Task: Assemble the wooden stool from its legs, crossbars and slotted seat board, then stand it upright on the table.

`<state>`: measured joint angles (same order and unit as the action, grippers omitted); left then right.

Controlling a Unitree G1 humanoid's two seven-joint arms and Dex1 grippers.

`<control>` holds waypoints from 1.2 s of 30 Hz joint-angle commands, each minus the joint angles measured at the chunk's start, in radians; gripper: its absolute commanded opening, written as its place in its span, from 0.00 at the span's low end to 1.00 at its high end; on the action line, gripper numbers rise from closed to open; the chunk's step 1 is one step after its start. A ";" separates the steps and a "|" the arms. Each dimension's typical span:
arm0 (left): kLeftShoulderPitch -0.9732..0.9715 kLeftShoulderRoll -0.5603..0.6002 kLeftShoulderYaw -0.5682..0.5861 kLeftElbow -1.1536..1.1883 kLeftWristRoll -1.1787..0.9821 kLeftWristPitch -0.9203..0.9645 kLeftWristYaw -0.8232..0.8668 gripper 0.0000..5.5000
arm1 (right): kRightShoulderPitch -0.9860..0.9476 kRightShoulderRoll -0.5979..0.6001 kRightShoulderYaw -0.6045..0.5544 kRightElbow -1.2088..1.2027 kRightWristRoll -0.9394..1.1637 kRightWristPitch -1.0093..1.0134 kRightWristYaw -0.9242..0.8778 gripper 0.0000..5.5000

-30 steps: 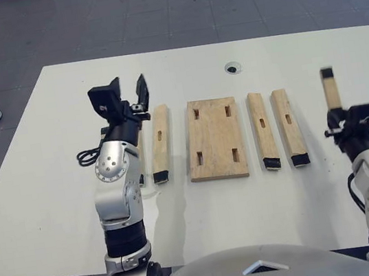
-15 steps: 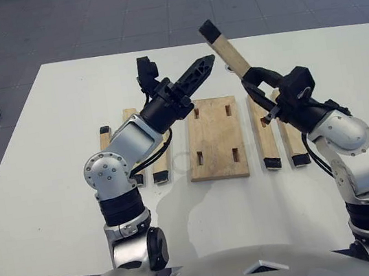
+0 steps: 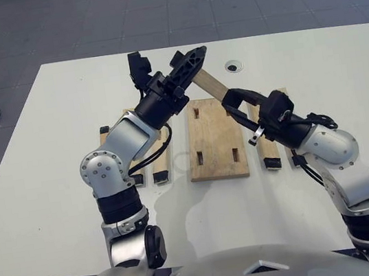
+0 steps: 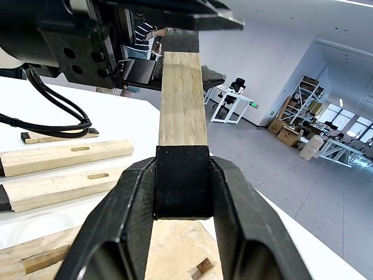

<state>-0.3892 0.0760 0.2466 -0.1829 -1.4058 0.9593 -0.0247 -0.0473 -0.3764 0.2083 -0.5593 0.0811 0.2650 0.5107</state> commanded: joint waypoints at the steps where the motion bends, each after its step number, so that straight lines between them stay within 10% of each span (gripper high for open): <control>1: -0.008 0.017 -0.015 0.000 -0.012 0.000 -0.008 0.25 | -0.001 -0.016 0.007 -0.013 -0.028 -0.009 -0.005 0.23; 14: 0.003 0.050 -0.031 0.027 0.085 -0.044 -0.050 0.08 | 0.003 -0.012 -0.008 -0.017 -0.020 0.028 -0.018 0.23; 22: -0.015 0.049 0.002 0.055 0.144 -0.117 -0.034 0.08 | 0.025 -0.052 0.012 0.000 -0.089 0.042 -0.015 0.53; 28: 0.066 0.270 -0.048 -0.091 0.674 -0.307 0.060 0.08 | 0.126 -0.097 -0.042 0.064 -0.123 0.075 -0.036 0.54; 36: 0.298 0.271 -0.054 -0.271 0.908 -0.312 0.143 0.08 | 0.133 -0.067 -0.054 0.086 -0.156 0.125 -0.101 0.54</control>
<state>-0.1152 0.3603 0.1728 -0.4678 -0.5262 0.6593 0.1049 0.0887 -0.4466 0.1583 -0.4711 -0.0705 0.3676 0.4202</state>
